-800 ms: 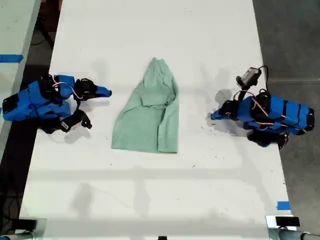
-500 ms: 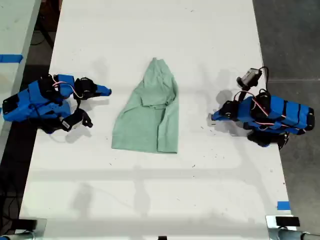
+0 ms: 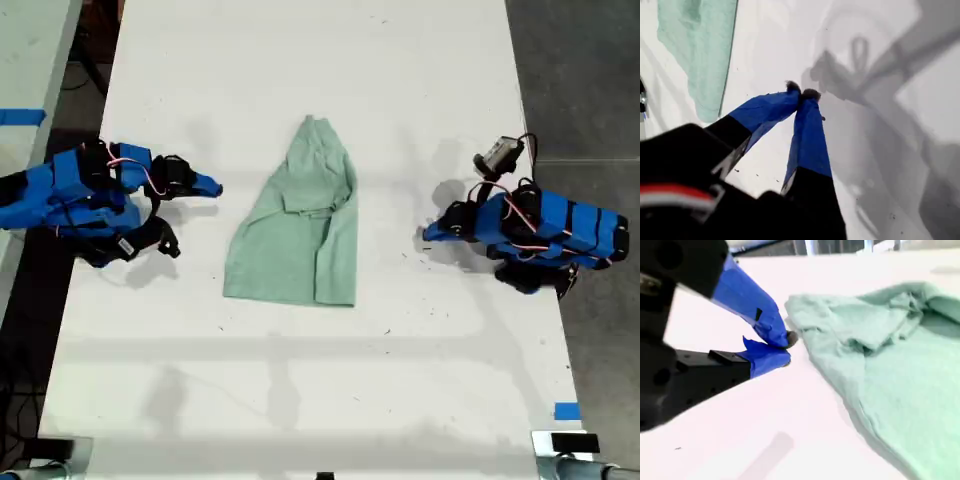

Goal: Fold t shirt

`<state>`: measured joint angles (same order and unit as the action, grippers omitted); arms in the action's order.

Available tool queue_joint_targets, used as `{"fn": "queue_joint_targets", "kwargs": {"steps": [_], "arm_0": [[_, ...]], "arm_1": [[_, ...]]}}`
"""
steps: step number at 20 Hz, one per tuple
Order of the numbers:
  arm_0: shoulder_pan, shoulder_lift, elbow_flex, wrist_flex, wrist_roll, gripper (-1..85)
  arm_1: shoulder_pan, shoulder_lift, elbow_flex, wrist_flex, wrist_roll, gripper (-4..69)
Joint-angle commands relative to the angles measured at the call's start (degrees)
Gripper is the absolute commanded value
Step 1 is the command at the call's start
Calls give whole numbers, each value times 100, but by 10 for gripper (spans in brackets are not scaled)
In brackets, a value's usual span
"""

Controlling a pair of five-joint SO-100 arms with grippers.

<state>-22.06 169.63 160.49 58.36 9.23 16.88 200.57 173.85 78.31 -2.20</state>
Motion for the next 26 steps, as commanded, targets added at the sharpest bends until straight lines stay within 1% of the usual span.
{"fn": "queue_joint_targets", "kwargs": {"steps": [1, 2, 3, 5, 8, 10, 14, 16, 17, 21, 24, 25, 26], "arm_0": [[967, -3990, -3401, 1195, -598, 153], [1204, -4359, -3656, 1257, -747, 208], [1371, -4509, -3604, 1213, -870, 221], [1600, -4570, -3217, 1055, -1081, 220], [1661, -4834, -2733, 659, -1090, 214], [1617, -4966, -2470, 246, -984, 203], [1494, -5361, -2320, -343, -668, 127], [1468, -5581, -2382, -466, -642, 11], [1415, -5774, -2461, -475, -580, -1], [1345, -6583, -2971, -299, -510, -1], [1371, -6601, -3129, -167, -624, -1], [1433, -6495, -3120, -149, -694, 55], [1512, -6372, -3111, -132, -782, 142]], "arm_1": [[35, 62, 237, 9, 18, 17], [9, 62, 211, 35, 35, 17], [0, 62, 202, 44, 35, 17], [26, 62, 202, 44, 9, 17], [26, 62, 202, 44, 26, 17], [18, 62, 202, 44, 44, 17], [35, 62, 202, 44, 44, 17], [26, 62, 202, 44, 44, 17], [26, 62, 202, 44, 44, 17], [0, 62, 202, 44, 44, 17], [0, 62, 202, 44, 44, 17], [0, 62, 202, 44, 44, 17], [0, 62, 202, 44, 44, 17]]}}
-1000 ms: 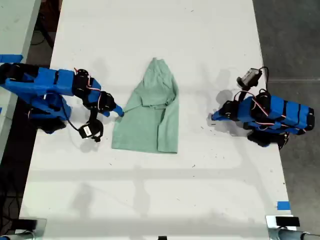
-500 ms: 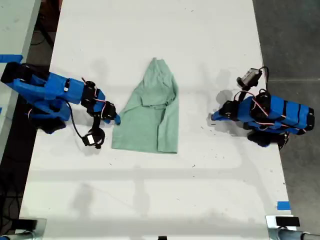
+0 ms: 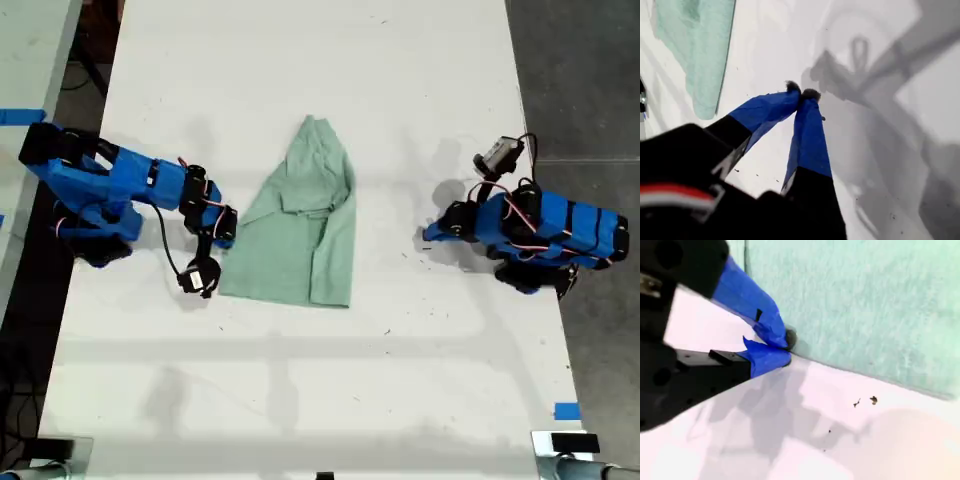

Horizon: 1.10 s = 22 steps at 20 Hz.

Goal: Fold t shirt

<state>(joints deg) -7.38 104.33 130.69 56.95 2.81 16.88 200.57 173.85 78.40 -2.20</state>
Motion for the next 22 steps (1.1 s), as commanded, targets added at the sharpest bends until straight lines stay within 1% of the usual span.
{"fn": "queue_joint_targets", "kwargs": {"steps": [1, 2, 4, 6, 7, 8, 9, 10, 14, 16, 19, 20, 21, 22], "arm_0": [[123, 308, -88, 18, -264, 196], [167, 431, -53, 18, -290, 205], [220, 571, -35, 18, -325, 176], [255, 615, -35, 53, -422, 170], [352, 747, -44, 202, -694, 140], [448, 1002, -26, 422, -1090, 34], [519, 1362, 53, 501, -1292, -1], [554, 1679, 123, 519, -1354, 1], [545, 1749, 123, 431, -1151, 150], [457, 1274, 123, 290, -1011, 181], [229, 475, 114, 176, -949, 192], [132, 193, 62, 114, -835, 175], [62, -114, -70, 79, -703, 120], [9, -369, -246, 97, -589, -1]], "arm_1": [[0, 62, 202, 35, 44, 17], [0, 62, 202, 35, 44, 17], [0, 62, 202, 35, 53, 17], [0, 62, 202, 35, 53, 17], [0, 62, 202, 35, 53, 17], [0, 62, 202, 35, 53, 17], [0, 62, 202, 35, 53, 17], [0, 62, 202, 35, 53, 17], [0, 62, 202, 35, 53, 17], [0, 62, 202, 35, 53, 17], [0, 62, 202, 35, 53, 17], [0, 62, 202, 35, 53, 17], [0, 62, 202, 35, 53, 17], [0, 62, 202, 35, 53, 17]]}}
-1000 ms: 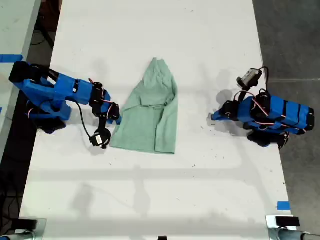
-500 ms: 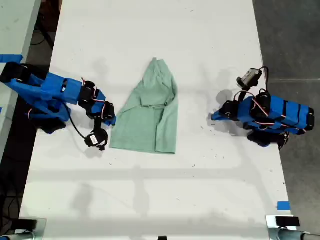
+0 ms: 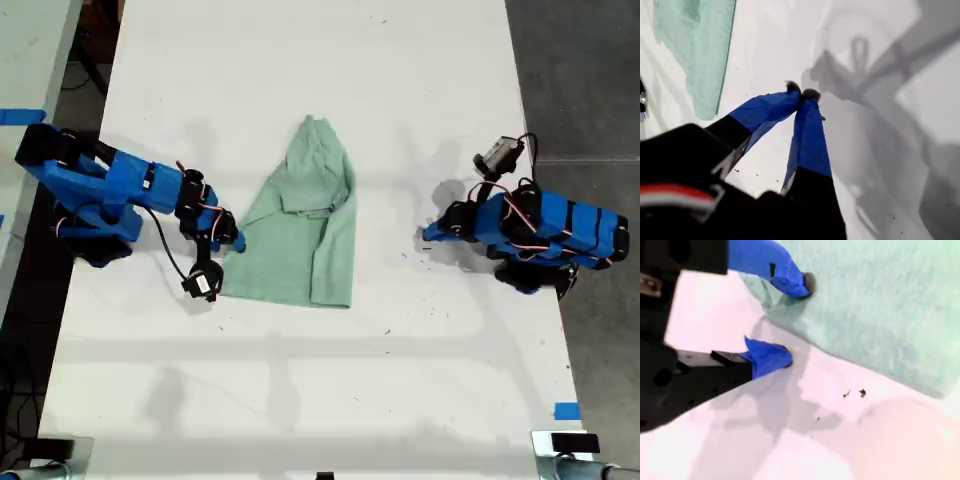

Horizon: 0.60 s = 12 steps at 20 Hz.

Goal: Fold t shirt

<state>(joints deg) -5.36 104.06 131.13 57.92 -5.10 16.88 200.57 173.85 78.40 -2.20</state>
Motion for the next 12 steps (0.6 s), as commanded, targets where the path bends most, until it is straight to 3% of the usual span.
{"fn": "queue_joint_targets", "kwargs": {"steps": [1, 8, 12], "arm_0": [[-211, -483, -431, 70, 246, -1], [246, -360, -2979, 1723, 290, -1], [589, -1529, -5106, 1846, 650, -1]], "arm_1": [[0, 62, 202, 35, 53, 17], [0, 62, 202, 35, 44, 17], [0, 62, 202, 35, 44, 17]]}}
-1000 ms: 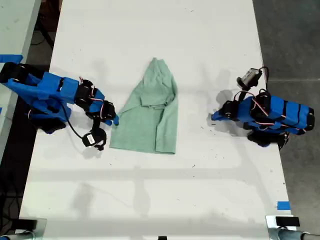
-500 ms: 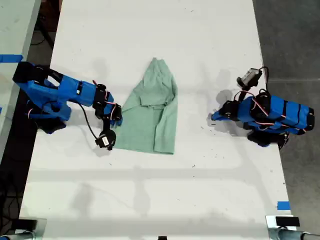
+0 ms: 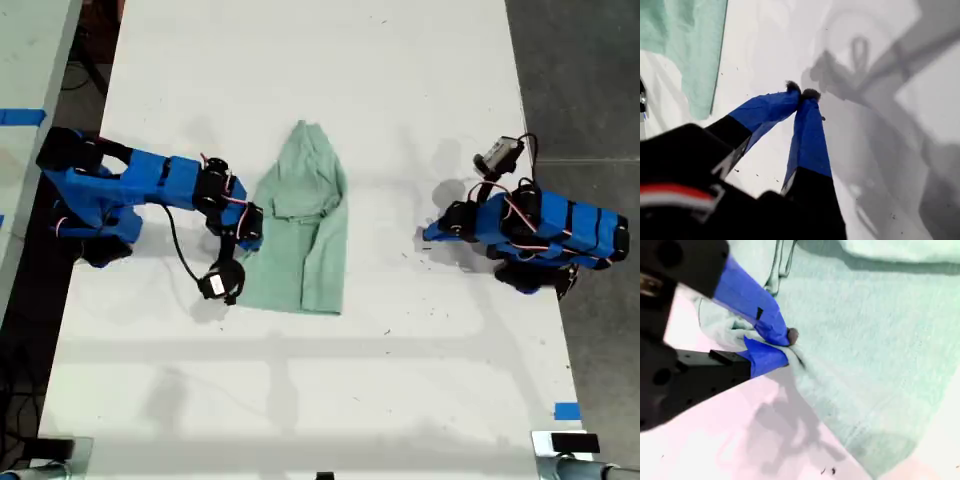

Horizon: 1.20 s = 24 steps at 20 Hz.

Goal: Fold t shirt

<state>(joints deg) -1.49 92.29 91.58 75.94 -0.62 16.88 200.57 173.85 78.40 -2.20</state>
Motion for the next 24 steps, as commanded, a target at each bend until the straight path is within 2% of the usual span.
{"fn": "queue_joint_targets", "kwargs": {"steps": [1, 4, 10, 13, 17, 19, 20, 24], "arm_0": [[229, -835, -1723, 53, 325, -1], [185, -2285, -3164, -44, 677, -1], [35, -2918, -3419, -1195, 747, -1], [-26, -2892, -3428, -1468, 729, 175], [-114, -2716, -3428, -1485, 589, 300], [-211, -2487, -3419, -1178, 545, 242], [-299, -2118, -3375, -817, 492, 6], [-510, 510, -2804, 255, 694, -1]], "arm_1": [[-9, 62, 202, 35, 44, 17], [-18, 62, 202, 44, 26, 17], [-44, 62, 202, 44, 18, 17], [-79, 62, 193, 44, 26, 17], [-88, 62, 193, 44, 35, 17], [-88, 62, 193, 44, 35, 17], [-88, 62, 193, 53, 35, 17], [-88, 62, 193, 53, 44, 17]]}}
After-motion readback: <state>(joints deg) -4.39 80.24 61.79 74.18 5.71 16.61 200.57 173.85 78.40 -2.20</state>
